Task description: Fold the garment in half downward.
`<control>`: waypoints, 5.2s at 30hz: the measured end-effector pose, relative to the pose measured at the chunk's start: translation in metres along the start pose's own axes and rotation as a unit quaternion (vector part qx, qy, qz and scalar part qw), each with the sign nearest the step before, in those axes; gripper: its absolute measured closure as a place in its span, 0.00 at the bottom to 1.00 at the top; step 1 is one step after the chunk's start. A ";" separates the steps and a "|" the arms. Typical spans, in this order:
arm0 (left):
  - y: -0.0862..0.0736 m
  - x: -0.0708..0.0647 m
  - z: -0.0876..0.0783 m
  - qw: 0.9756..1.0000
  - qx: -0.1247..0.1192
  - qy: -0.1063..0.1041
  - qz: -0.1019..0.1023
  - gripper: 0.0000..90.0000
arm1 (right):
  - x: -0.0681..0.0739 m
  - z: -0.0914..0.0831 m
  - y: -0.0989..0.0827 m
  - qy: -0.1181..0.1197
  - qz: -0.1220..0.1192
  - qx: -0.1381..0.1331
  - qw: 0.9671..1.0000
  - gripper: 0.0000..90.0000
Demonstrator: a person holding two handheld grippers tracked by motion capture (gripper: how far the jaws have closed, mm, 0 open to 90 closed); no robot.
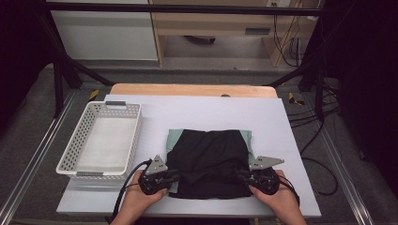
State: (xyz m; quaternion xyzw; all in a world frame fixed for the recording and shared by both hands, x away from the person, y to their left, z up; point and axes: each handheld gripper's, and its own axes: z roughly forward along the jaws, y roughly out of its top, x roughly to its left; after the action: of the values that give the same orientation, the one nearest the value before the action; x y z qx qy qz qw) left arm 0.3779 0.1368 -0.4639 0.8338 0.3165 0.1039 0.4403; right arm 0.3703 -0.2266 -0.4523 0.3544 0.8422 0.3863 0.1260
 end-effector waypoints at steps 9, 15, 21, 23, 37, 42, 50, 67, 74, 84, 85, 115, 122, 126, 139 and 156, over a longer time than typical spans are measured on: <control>0.010 -0.007 -0.011 0.999 -0.037 0.016 0.007 0.73 | 0.008 -0.008 0.008 0.007 -0.006 -0.026 1.000 0.70; 0.015 -0.002 -0.019 0.998 -0.054 0.030 0.003 0.72 | 0.008 -0.016 0.012 0.003 0.001 -0.050 0.999 0.66; 0.009 -0.012 -0.007 0.999 -0.036 0.030 0.012 0.71 | 0.004 -0.019 0.009 -0.035 0.020 -0.056 0.998 0.67; 0.009 -0.019 -0.001 0.999 -0.030 0.022 0.021 0.69 | 0.004 -0.017 0.009 -0.042 0.017 -0.049 0.998 0.67; 0.002 -0.038 0.021 0.999 0.000 -0.019 0.048 0.51 | -0.014 -0.007 -0.004 -0.096 0.070 -0.014 0.993 0.53; -0.002 -0.035 0.023 0.998 0.016 -0.015 0.050 0.49 | -0.015 0.000 -0.005 -0.094 0.075 0.005 0.993 0.52; -0.006 -0.032 0.028 0.997 0.039 -0.019 0.056 0.63 | -0.015 0.005 -0.008 -0.077 0.065 0.026 0.995 0.65; 0.001 -0.022 0.012 0.997 0.044 -0.044 0.049 0.96 | -0.019 -0.008 -0.012 -0.066 0.059 0.041 0.995 0.98; 0.000 -0.024 0.013 0.995 0.056 -0.058 0.054 0.96 | -0.024 -0.015 -0.016 -0.062 0.059 0.045 0.995 0.98; -0.002 -0.025 0.016 0.996 0.056 -0.057 0.050 0.89 | -0.021 -0.007 -0.017 -0.079 0.045 0.062 0.994 0.97; -0.001 -0.024 0.015 0.996 0.052 -0.054 0.054 0.83 | -0.021 -0.007 -0.017 -0.079 0.044 0.064 0.994 0.96; 0.012 0.004 -0.011 0.993 -0.066 0.099 -0.004 0.24 | -0.007 -0.002 0.001 -0.124 0.017 -0.043 0.991 0.11; 0.016 0.011 -0.021 0.988 -0.076 0.131 -0.016 0.21 | 0.000 -0.004 0.007 -0.120 0.007 -0.071 0.990 0.09; 0.017 0.016 -0.027 0.987 -0.081 0.139 -0.021 0.20 | 0.005 0.000 0.011 -0.120 0.003 -0.060 0.991 0.08; 0.046 0.028 -0.045 0.985 -0.096 0.141 -0.029 0.16 | 0.032 0.020 0.044 -0.046 -0.021 -0.042 0.998 0.08; 0.080 0.066 -0.072 0.983 -0.079 0.159 -0.046 0.13 | 0.081 0.080 0.112 0.043 -0.067 -0.011 0.997 0.10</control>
State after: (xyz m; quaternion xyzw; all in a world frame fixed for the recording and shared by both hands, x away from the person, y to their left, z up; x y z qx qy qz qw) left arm 0.4321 0.1930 -0.3642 0.7538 0.4117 0.2394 0.4528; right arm 0.4075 -0.0748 -0.4182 0.2793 0.8641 0.4014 0.1195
